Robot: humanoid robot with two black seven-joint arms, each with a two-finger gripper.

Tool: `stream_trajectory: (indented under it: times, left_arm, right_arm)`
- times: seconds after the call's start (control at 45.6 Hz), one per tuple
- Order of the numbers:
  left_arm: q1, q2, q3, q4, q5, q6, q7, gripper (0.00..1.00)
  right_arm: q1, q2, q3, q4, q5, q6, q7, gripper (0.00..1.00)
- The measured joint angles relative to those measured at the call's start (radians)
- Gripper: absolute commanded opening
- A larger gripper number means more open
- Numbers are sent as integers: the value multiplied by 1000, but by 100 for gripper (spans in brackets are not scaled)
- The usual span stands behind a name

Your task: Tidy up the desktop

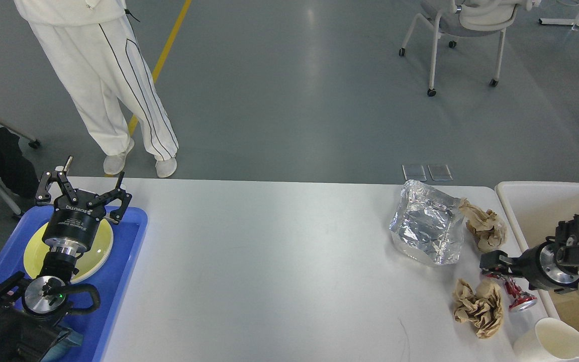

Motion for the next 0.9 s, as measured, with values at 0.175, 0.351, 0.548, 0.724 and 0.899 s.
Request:
stream_trajectory:
  times: [0.175,0.351,0.548,0.724,0.899]
  left_arm:
    - [0,0,0,0,0,0,0,97]
    - [0,0,0,0,0,0,0,97]
    - [0,0,0,0,0,0,0,97]
    - [0,0,0,0,0,0,0,97]
    - [0,0,0,0,0,0,0,97]
  right_arm:
    - [-13,4,17,5,-10,5,11,100]
    - [-16,6,34,21,-6,20,12,100]
    - [-19,11,36,30,-4,82,10,100]
    - [-63,12,72,39,2,94,9,100]
    - [-106,11,150,38,4,87,9,59]
